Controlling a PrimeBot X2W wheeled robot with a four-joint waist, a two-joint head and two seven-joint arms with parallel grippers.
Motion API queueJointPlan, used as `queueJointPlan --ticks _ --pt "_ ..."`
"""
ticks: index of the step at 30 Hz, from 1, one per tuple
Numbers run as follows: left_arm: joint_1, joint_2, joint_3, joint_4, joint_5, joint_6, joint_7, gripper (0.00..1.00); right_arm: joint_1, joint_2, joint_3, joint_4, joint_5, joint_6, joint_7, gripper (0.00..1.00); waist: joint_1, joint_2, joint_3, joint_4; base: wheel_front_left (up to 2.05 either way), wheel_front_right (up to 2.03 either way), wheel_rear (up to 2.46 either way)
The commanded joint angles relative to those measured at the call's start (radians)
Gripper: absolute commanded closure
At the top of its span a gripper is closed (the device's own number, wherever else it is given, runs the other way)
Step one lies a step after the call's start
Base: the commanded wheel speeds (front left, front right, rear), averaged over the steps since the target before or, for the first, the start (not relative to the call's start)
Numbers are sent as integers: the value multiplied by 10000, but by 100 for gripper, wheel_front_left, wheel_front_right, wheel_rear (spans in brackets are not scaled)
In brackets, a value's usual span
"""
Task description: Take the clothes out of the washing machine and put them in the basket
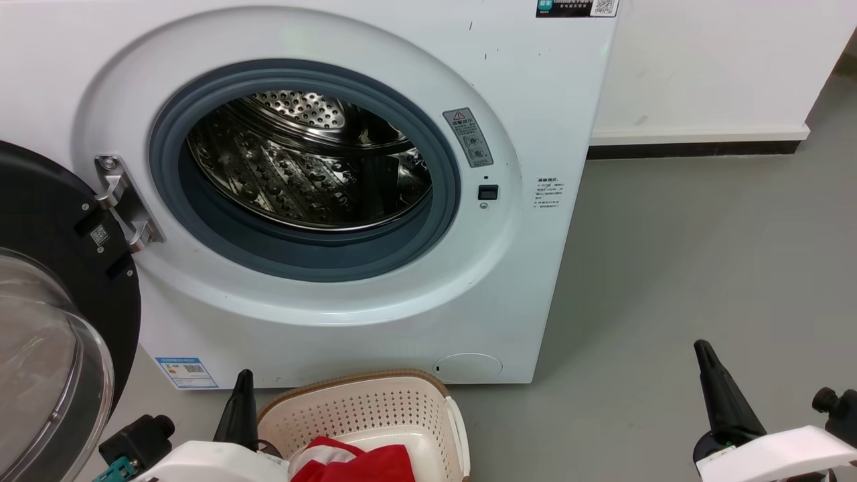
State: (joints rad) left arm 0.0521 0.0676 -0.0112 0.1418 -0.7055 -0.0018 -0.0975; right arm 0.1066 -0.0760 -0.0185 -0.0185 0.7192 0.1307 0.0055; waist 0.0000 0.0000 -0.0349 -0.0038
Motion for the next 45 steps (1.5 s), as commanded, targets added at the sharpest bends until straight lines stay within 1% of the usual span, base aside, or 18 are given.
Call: queueJointPlan --ticks 1,24,41,45 --pt "-286 16 90 -56 -365 -87 85 100 -310 -83 -6 1 400 1 9 100 0 0 6 1 0 0 0" --pt "-764 -47 493 309 -3321 -513 782 100 -959 -135 -113 884 3493 1 200 100 0 0 102 10 0 0 0" --pt "-1071 -87 745 537 -5131 -773 1210 100 -1364 -133 -220 1429 5348 1 352 100 0 0 174 18 0 0 0" --pt "-1110 -93 783 577 -5422 -806 1289 100 -1423 -130 -240 1519 5629 1 377 100 0 0 187 19 0 0 0"
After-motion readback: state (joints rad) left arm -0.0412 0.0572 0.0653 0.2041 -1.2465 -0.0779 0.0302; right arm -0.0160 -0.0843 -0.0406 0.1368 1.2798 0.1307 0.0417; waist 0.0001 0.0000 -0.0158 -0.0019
